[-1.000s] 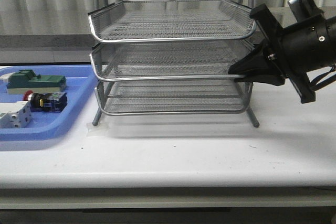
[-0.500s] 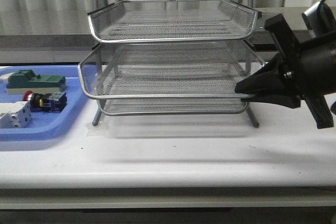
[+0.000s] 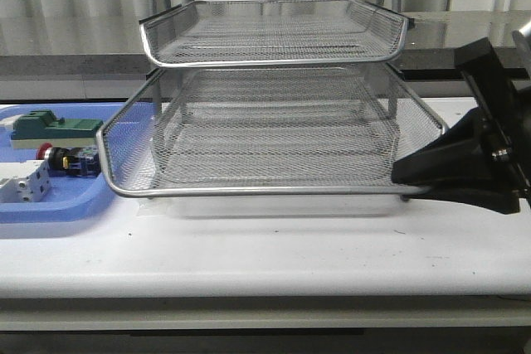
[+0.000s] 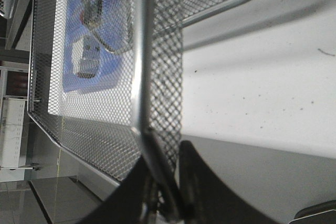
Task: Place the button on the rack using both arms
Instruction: 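Pull the middle mesh tray out of the rack toward the robot with the right gripper, then open the right gripper and withdraw it from the tray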
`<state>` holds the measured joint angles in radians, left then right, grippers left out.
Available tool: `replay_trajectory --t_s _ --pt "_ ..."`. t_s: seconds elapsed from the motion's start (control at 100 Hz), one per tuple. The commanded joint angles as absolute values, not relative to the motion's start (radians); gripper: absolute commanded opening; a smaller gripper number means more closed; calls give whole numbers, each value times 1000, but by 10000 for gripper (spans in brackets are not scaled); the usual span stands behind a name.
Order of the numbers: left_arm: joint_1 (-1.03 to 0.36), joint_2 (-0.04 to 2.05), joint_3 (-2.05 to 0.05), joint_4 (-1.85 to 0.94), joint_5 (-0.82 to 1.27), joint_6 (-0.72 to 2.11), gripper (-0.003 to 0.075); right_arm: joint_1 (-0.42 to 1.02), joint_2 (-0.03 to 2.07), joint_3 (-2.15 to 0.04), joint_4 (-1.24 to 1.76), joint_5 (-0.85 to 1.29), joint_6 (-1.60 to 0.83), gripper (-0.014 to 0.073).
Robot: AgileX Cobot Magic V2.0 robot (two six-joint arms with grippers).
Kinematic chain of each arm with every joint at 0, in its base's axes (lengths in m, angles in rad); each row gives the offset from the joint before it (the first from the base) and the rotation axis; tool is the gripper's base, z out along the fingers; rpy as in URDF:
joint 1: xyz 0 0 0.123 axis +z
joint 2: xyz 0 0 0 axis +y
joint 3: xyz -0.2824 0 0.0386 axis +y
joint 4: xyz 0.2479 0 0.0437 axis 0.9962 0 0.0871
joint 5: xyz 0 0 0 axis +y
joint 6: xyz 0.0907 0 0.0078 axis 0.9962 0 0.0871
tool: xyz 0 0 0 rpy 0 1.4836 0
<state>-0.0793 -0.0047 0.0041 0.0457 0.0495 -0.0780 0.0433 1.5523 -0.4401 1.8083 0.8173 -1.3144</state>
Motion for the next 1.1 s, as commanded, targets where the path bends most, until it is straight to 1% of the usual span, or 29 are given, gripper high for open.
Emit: replay_trajectory --t_s 0.0,0.08,0.13,0.2,0.25,0.29,0.49,0.7,0.9,1.09 --pt "-76 -36 38 41 -32 -89 -20 47 1525 -443 1798 834 -1375 84" --pt "-76 -36 38 41 -32 -89 -20 47 1525 -443 1818 864 -1397 208" --pt "-76 -36 38 41 -32 -89 -20 47 1525 -443 1826 888 -1418 316" --pt "-76 -36 38 41 -32 -89 -20 47 1525 -443 1827 919 -1427 439" --pt "-76 -36 38 41 -32 -89 -20 47 1525 -443 1826 941 -1429 498" --pt "-76 -36 38 41 -32 -89 -20 47 1525 -443 1819 955 -1429 524" --pt "-76 -36 38 41 -32 -89 -20 47 1524 -443 1724 1000 -1418 530" --pt "-76 -36 38 41 -32 -89 -20 47 1499 -443 1512 943 -1323 528" --pt "-76 -36 38 41 -32 -89 -20 47 1319 -446 1278 793 -1118 528" --pt "-76 -36 38 41 -32 -89 -20 47 1084 -481 1013 711 -837 528"
